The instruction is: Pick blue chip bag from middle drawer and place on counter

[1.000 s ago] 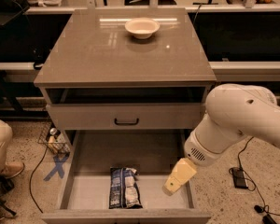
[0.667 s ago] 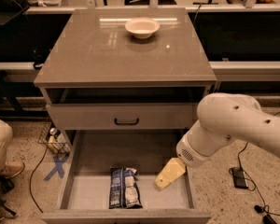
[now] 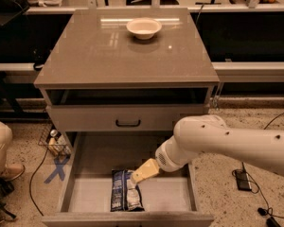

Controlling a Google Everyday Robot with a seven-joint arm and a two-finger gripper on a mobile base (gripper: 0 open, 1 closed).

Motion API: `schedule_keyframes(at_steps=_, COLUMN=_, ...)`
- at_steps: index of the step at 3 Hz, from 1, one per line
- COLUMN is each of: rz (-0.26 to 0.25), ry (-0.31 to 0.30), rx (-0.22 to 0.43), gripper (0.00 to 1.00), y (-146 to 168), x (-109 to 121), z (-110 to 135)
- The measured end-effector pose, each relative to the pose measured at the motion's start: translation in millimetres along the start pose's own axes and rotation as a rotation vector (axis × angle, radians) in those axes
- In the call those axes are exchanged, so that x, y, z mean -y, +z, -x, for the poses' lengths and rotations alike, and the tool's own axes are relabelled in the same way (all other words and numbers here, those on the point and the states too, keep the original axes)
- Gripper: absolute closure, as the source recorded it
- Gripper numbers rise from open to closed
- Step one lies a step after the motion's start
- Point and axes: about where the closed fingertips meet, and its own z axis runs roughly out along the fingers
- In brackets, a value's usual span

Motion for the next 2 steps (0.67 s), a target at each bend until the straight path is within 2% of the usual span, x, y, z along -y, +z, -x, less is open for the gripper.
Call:
schedule_keyframes(at_steps=1, rz=0.010, ry=0.079, rx=0.011, gripper=0.00, y=47.2, x=-3.5, z=14.4)
schedule_keyframes(at_steps=2, rz=0.042, ry=0.172, rx=0.018, gripper=0.00, y=93.7, x=-8.2, z=30.9)
